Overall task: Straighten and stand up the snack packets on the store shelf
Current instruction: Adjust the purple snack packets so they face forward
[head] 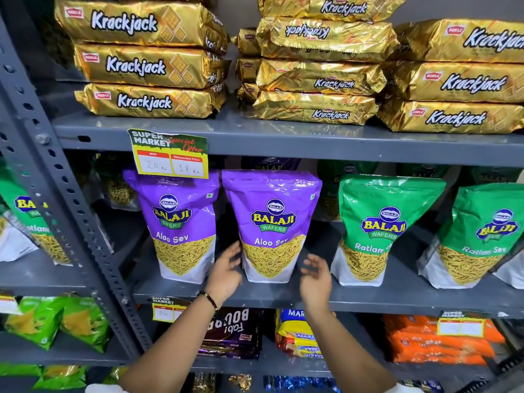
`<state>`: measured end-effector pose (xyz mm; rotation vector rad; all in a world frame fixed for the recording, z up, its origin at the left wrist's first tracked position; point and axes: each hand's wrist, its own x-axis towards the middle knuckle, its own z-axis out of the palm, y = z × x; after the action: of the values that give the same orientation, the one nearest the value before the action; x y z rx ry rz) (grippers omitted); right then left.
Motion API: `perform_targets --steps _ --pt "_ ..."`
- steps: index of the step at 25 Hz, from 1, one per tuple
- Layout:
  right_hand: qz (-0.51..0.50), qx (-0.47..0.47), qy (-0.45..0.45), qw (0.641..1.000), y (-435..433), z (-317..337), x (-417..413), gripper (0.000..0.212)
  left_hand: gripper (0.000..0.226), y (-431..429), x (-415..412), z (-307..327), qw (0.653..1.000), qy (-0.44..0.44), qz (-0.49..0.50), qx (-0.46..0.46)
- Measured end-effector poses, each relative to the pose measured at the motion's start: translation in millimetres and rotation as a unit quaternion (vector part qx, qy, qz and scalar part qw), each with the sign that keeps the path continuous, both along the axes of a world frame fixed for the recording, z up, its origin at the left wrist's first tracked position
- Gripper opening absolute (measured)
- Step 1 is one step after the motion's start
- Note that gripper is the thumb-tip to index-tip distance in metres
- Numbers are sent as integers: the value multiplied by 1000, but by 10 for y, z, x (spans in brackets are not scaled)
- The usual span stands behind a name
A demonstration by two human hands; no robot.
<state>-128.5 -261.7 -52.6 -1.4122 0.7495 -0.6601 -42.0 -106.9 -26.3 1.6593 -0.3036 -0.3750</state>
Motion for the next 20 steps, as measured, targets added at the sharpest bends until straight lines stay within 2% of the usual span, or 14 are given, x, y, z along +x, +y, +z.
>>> perform_targets --steps 2,4,7,9,11,14,16,18,20 --pt "-2 -48 -29 998 152 -17 2 51 60 135 9 75 993 -90 79 0" --pt "72 -78 -43 993 348 39 42 49 50 360 100 121 976 -131 170 -43" --pt "168 -63 -24 983 641 102 215 47 51 765 365 125 941 -87 299 -135" --pt "209 -30 -3 977 752 57 360 43 45 965 503 89 924 -53 340 -167" --pt "252 -12 13 968 878 7 514 54 50 1107 568 84 933 -9 322 -159" --pt "279 32 18 960 1074 -57 730 69 78 1281 698 27 972 42 190 -131" --pt "280 32 6 960 1223 -103 862 71 91 1389 838 -9 989 51 106 -91" --pt "272 25 -5 962 1329 -175 942 70 95 1461 937 -5 994 56 80 -58" --pt "264 30 -18 964 1393 -217 978 67 90 1503 979 -10 994 57 81 -48"
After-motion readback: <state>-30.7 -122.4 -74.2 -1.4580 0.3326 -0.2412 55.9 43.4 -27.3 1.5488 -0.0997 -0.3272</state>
